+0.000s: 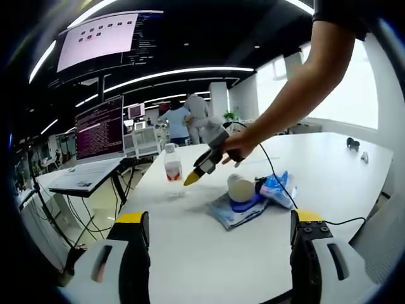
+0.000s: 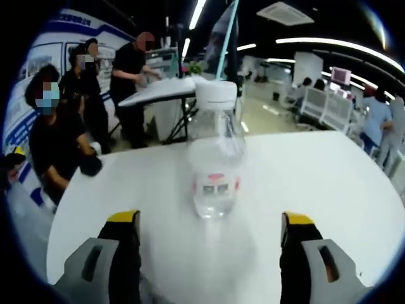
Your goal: Arrange the tabletop items into an orderly group along one side of the table until the central work area is clear of visible clutter.
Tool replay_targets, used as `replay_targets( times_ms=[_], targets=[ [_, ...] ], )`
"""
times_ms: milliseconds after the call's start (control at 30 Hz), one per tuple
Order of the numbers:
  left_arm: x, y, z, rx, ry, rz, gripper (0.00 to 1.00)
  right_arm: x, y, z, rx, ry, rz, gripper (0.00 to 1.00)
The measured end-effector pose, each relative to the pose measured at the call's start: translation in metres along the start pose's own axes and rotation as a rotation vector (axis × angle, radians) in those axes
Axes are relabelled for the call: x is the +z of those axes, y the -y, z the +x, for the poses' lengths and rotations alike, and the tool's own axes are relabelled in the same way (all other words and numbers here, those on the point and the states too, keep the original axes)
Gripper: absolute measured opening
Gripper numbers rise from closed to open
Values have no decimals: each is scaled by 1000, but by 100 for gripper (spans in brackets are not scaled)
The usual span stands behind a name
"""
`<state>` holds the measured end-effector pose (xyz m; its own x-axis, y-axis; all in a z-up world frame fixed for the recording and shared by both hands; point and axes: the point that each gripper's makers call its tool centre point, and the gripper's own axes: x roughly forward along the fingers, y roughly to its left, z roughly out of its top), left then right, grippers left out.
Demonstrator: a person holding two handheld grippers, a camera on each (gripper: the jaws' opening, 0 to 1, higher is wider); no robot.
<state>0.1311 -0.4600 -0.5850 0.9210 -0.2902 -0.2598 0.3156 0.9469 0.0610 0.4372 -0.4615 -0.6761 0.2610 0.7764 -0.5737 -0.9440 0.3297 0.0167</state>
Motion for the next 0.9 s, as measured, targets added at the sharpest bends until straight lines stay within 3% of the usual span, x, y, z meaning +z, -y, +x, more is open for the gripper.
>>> replay_targets(
  times_ms=[200,433,900],
  targets=[
    [0,1,0,-4,2,5,93,-2,0,-21,-2,12,20,100],
    [1,2,0,-4,4,15,92,-1,-22,-39,22,28,5,100],
    [0,4,0,-12,6,28,92,0,-37,-77,8,68,8,100]
  ],
)
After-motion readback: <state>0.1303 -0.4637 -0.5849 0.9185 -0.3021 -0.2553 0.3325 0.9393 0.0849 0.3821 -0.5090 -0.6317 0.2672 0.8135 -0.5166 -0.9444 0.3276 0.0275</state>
